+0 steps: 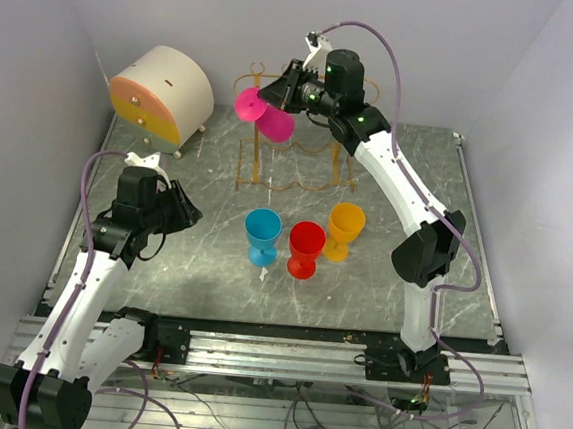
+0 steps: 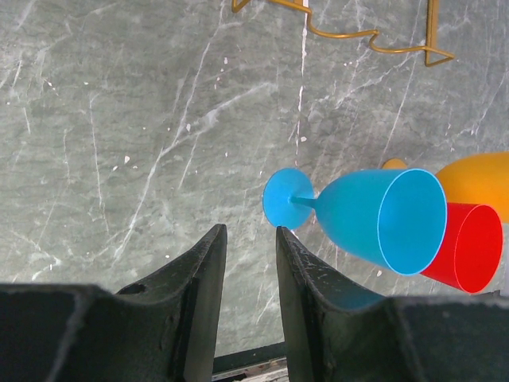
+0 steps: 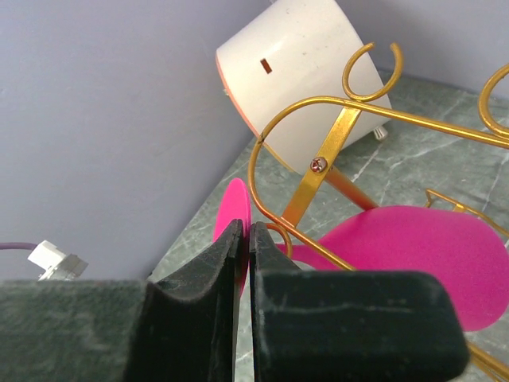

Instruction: Take the wine glass off the wine glass rack

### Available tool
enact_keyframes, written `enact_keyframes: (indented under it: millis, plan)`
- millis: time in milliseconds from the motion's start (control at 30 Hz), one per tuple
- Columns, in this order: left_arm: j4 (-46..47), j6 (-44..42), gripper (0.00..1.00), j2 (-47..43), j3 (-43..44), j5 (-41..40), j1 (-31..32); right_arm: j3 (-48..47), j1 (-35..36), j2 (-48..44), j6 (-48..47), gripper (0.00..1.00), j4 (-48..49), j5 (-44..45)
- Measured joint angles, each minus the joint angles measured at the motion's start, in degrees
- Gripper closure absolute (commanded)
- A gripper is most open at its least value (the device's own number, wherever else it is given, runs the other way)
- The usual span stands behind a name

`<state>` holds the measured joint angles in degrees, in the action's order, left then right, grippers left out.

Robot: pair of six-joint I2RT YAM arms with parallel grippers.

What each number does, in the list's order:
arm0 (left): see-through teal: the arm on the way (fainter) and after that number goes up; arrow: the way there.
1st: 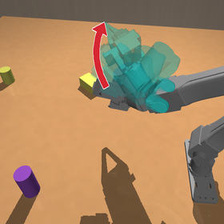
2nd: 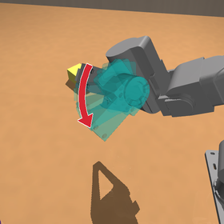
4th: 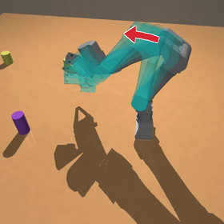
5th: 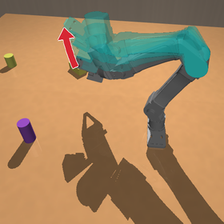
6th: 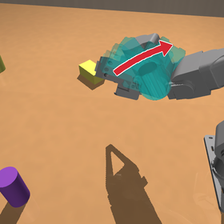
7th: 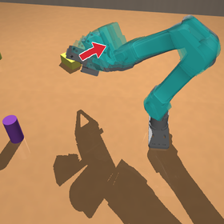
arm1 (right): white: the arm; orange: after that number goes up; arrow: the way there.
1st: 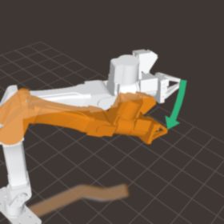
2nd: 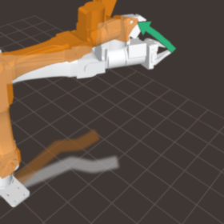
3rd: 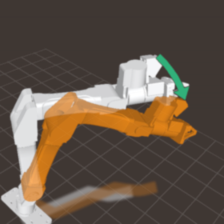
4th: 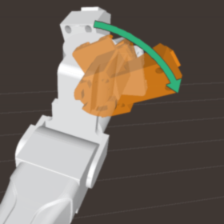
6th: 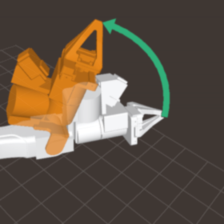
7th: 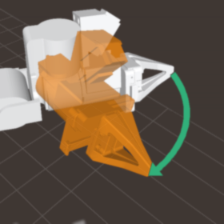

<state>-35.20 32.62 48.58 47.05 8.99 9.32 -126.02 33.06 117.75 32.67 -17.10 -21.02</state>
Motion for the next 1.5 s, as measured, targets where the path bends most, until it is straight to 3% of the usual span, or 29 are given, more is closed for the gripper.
enact_keyframes:
  millis: [300,667,1067,1500]
  plan:
    - [-0.22,0.02,0.58,-0.35,0.0,-0.02,0.0,2.89,-0.61,-0.9,3.15,1.0,3.78,-2.21]
    - [-0.52,0.09,0.58,-0.85,0.13,-0.02,0.0,14.1,-3.06,-7.08,9.99,1.0,10.19,-2.58]
    - [-1.07,2.1,0.57,-2.47,3.69,0.02,0.0,15.58,-4.09,-7.17,13.0,1.0,15.91,-10.73]
    - [-1.31,3.48,0.57,-3.17,5.84,0.04,0.0,16.0,-4.17,-8.74,11.91,1.0,15.21,-16.35]
